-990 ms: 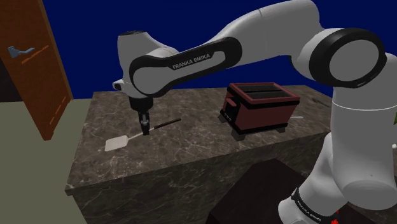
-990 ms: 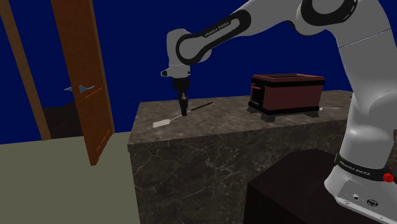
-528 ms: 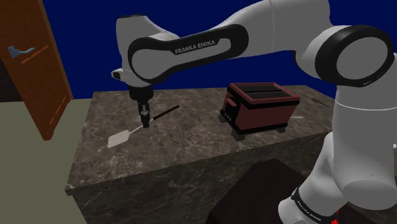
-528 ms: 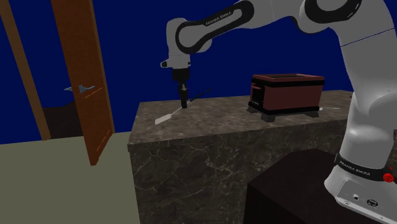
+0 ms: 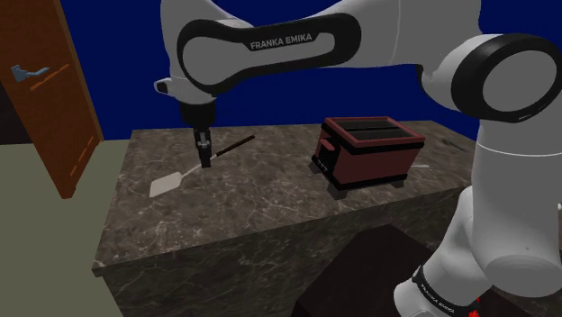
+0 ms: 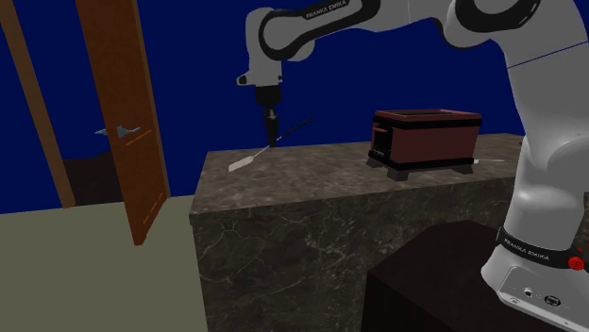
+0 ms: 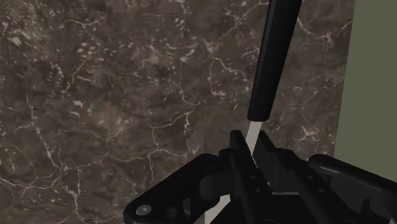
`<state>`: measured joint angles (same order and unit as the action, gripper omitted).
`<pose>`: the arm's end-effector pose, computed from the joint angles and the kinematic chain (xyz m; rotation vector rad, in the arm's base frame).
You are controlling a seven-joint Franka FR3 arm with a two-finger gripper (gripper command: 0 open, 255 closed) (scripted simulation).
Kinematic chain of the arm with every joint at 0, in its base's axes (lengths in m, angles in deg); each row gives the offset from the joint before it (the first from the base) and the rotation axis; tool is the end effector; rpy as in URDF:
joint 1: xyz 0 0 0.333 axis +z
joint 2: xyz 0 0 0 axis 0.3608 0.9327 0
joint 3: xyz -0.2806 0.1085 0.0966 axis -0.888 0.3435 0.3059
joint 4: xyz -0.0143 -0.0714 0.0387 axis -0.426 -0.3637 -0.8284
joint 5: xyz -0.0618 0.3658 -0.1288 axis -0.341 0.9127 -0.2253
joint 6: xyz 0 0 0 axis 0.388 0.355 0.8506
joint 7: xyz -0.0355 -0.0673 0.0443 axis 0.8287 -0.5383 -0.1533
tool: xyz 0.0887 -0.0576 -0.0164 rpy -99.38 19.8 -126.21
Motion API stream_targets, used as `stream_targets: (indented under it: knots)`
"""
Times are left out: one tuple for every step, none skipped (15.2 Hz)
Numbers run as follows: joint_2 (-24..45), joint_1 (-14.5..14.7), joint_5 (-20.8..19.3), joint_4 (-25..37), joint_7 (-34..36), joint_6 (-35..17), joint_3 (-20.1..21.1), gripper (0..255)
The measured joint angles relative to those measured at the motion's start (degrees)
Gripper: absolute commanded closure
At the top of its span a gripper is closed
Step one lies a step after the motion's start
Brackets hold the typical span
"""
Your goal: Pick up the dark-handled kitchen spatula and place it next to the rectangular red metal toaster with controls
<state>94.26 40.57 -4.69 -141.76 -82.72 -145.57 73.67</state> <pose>0.5780 0.3320 0.4542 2.6069 1.6851 -0.0856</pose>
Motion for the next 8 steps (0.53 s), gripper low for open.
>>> stream_targets:
  knots:
    - [-0.2, 0.0, 0.1, 0.6, -0.1, 0.8, 0.0, 255]
    - [-0.3, 0.1, 0.1, 1.2, -0.1, 1.4, 0.1, 255]
    - [-0.5, 0.0, 0.2, 1.6, -0.2, 2.1, 0.1, 255]
    - [-0.6, 0.0, 0.2, 2.4, -0.2, 2.9, 0.1, 255]
    - [-0.6, 0.1, 0.2, 2.9, -0.2, 3.5, 0.1, 255]
    - [-0.5, 0.2, 0.2, 4.0, -0.2, 4.4, 0.1, 255]
    - [-0.4, 0.3, 0.2, 4.7, -0.2, 5.1, 0.2, 255]
    - [-0.4, 0.3, 0.2, 5.5, -0.3, 5.9, 0.2, 255]
